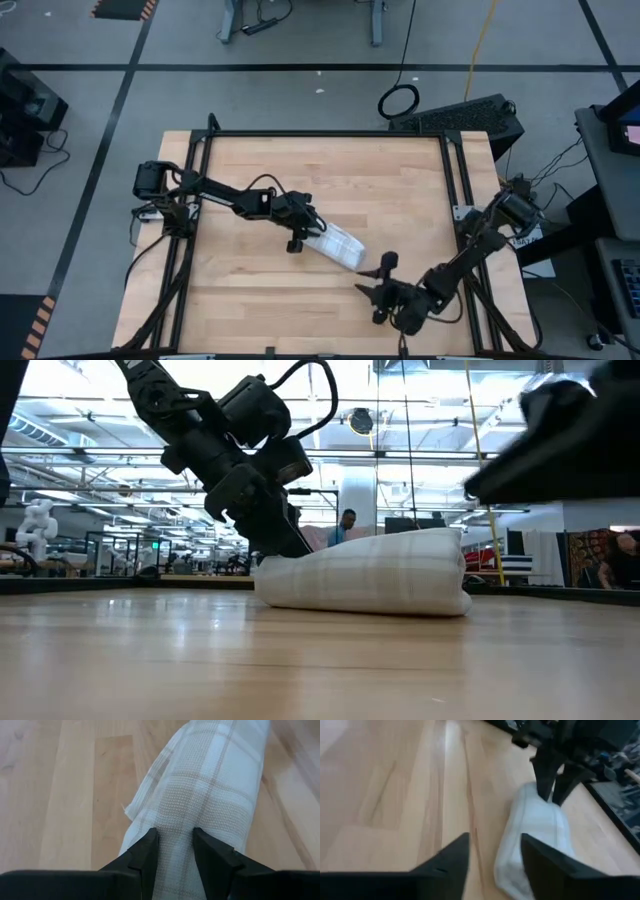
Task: Roll towel
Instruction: Roll the white kitchen towel
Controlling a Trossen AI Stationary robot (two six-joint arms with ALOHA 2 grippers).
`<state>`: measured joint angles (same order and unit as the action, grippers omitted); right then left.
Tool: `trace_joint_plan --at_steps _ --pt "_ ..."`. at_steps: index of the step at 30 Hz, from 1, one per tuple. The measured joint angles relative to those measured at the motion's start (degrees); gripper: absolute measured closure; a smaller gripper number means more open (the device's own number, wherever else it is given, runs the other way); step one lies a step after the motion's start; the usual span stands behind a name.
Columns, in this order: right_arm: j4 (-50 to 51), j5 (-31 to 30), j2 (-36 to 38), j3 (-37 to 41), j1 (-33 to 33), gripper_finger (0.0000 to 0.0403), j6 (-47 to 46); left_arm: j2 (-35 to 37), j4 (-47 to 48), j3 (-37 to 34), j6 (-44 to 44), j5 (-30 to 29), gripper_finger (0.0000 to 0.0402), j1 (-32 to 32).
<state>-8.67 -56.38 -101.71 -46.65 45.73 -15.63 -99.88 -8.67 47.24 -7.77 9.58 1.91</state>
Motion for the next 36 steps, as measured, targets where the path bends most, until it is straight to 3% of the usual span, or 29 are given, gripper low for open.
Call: trace_joint_plan --at_steps 8,12,17,24,29,36 --pt "-2.4 -11.8 -6.3 0.2 0.6 0.0067 -8.7 -0.1 -0.7 0.0 1.4 0.5 0.0272 0.0" --pt "-7.4 -20.2 -8.4 0.2 -2.6 0.0018 -15.5 -0.1 -0.7 0.0 1.4 0.6 0.0272 0.0" --pt "-7.8 -16.2 -9.5 0.2 -7.5 0.0033 -24.8 -0.1 -0.7 -0.1 1.4 0.8 0.0272 0.0" --pt "-7.5 -7.5 -10.4 0.2 -10.7 0.0085 -27.9 -0.1 -0.8 0.0 1.4 0.9 0.0272 0.0" --pt "-5.5 -10.0 -10.0 0.2 -9.6 0.0097 -27.4 -0.1 -0.8 0.0 1.4 1.0 0.0272 -0.1" --pt "-5.4 -15.0 -2.8 0.2 -8.2 0.0087 -21.1 -0.1 -0.3 0.0 1.4 1.0 0.0272 -0.1"
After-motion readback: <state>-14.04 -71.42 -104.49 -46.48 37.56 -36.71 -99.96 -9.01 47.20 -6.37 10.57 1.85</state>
